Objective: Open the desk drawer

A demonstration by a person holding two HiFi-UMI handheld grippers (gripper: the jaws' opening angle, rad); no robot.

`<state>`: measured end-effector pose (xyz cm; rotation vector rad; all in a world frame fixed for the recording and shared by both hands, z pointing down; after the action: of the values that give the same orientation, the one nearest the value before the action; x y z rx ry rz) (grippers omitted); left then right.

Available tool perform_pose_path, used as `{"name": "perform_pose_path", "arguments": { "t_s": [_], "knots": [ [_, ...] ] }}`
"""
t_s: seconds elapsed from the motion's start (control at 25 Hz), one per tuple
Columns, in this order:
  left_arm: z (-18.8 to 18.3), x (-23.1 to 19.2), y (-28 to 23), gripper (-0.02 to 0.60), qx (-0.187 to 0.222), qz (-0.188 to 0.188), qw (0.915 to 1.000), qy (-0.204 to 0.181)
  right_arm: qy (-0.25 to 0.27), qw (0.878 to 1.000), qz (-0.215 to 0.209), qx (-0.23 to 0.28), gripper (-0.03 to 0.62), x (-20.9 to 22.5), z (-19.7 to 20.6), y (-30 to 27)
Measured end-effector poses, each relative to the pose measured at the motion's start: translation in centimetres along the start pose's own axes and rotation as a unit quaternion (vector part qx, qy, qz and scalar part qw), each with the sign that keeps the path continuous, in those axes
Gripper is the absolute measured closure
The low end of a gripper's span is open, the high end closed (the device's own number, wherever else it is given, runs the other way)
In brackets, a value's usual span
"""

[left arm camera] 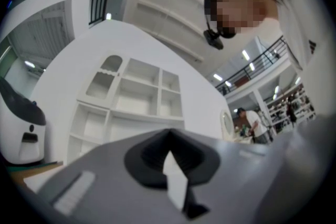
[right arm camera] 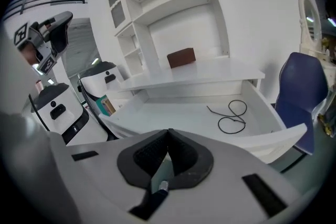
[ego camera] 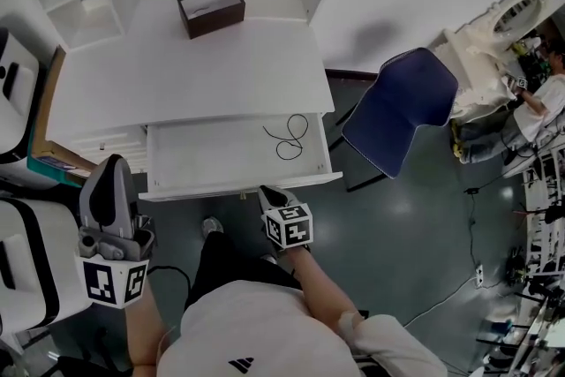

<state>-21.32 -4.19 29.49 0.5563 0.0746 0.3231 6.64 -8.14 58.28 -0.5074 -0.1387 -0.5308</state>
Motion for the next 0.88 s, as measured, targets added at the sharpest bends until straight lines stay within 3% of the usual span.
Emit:
{"name": "perform_pose_path", "arguments": {
  "t_s": [0.48,0.88],
  "knots": [
    [-0.6,3.6,-0.9,0.575,0.012,0.019,0.9997,0.011,0.053,0.991,0.010,0.120,0.594,1.3,-8.1,5.1],
    [-1.0,6.0,-1.1,0.575,0.015,0.027,0.9994,0.016,0.101,0.973,-0.003,0.207,0.594,0.8,-13.6,9.1]
  ]
}}
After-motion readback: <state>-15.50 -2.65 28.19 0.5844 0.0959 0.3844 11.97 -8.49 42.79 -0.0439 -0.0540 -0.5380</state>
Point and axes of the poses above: the fingertips, and each gripper's own axes: y backward along the fingers, x to its right, z out of its underside, the point moved 6 cm from there along y, backward along the fingers, and after that the axes turned 15 degrees about x, right-handed, at the moved point
